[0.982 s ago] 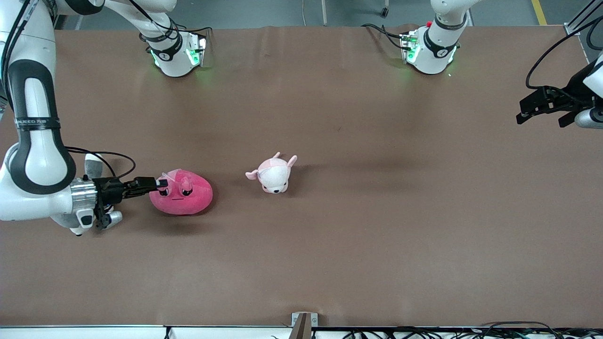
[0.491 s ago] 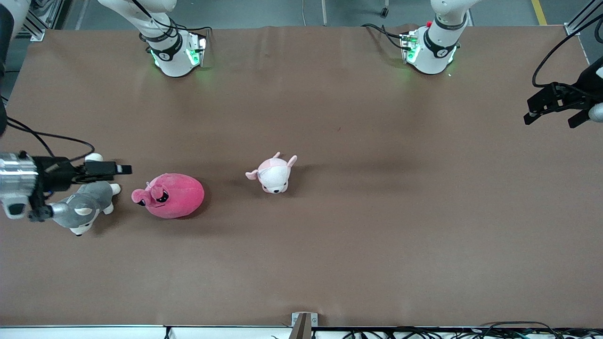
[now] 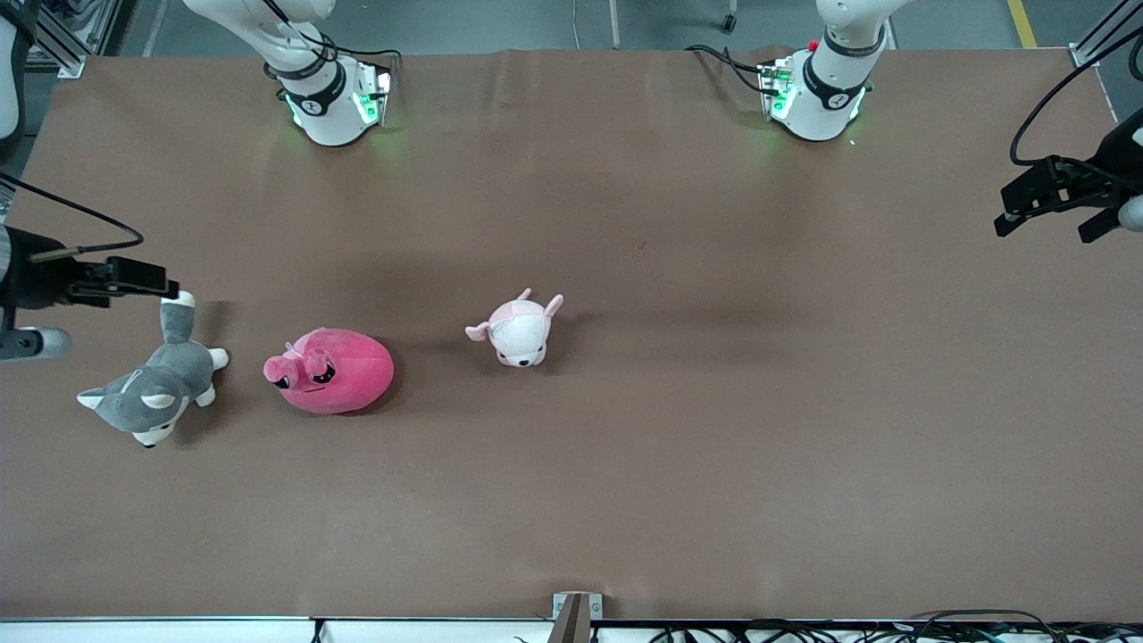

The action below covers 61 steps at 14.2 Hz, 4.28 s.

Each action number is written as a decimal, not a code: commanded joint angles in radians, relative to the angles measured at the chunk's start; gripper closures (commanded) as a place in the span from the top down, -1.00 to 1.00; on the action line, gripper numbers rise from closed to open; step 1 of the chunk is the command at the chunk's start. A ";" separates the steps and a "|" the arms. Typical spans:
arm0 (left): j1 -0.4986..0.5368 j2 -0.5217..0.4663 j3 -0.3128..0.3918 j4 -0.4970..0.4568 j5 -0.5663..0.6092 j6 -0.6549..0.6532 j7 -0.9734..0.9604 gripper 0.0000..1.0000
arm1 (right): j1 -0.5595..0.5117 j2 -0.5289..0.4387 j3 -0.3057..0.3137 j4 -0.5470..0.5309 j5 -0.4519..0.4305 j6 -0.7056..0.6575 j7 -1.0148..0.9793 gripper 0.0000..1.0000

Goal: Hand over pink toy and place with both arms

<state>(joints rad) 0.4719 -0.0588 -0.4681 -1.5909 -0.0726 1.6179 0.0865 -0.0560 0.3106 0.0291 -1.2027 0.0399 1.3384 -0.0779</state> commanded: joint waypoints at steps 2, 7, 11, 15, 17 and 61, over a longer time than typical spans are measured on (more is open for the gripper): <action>0.007 0.011 -0.001 0.009 -0.007 0.002 0.004 1.00 | -0.030 -0.069 -0.006 -0.034 -0.038 0.065 0.024 1.00; 0.004 0.010 -0.001 0.009 -0.006 0.002 0.004 1.00 | -0.028 -0.220 -0.003 -0.251 -0.041 0.246 0.021 1.00; -0.001 0.010 0.006 0.009 -0.006 0.002 0.004 1.00 | -0.031 -0.240 -0.001 -0.268 -0.048 0.246 0.017 1.00; -0.082 0.011 0.092 0.009 -0.007 0.002 0.004 1.00 | -0.031 -0.382 0.000 -0.481 -0.048 0.356 0.018 1.00; -0.203 0.011 0.213 0.009 -0.006 0.002 0.004 1.00 | -0.031 -0.393 0.000 -0.491 -0.048 0.350 0.018 1.00; -0.470 0.008 0.453 0.022 0.045 -0.027 -0.045 1.00 | -0.044 -0.381 0.002 -0.477 -0.086 0.360 0.023 1.00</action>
<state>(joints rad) 0.0006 -0.0494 -0.0117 -1.5804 -0.0320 1.6171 0.0537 -0.0918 -0.0520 0.0160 -1.6487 -0.0254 1.6894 -0.0686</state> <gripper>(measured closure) 0.000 0.000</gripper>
